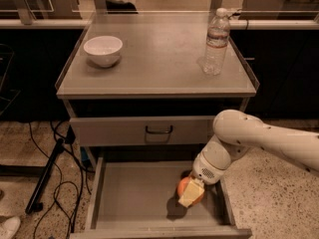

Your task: Place orange into middle drawer

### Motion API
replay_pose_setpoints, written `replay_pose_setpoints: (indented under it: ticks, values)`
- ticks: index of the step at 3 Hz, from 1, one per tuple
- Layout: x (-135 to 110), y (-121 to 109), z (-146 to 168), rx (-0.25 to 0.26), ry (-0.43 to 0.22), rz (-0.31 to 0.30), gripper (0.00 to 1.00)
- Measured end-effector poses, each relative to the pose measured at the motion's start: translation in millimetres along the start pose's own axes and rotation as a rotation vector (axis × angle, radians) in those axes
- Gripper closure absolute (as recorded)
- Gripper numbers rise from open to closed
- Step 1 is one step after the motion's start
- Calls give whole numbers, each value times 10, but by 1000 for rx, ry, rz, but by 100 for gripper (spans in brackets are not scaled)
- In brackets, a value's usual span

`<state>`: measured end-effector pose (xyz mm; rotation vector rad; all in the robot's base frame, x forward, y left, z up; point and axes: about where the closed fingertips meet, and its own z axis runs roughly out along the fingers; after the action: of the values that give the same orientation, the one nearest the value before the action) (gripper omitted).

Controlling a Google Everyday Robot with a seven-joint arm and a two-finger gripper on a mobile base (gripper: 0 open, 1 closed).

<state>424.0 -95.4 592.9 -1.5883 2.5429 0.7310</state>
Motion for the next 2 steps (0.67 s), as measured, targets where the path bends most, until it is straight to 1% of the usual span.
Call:
replay_pose_setpoints:
  ticks: [1, 2]
  values:
    - [-62, -118, 212, 3, -59, 35, 100]
    - [-51, -113, 224, -1, -58, 39, 100]
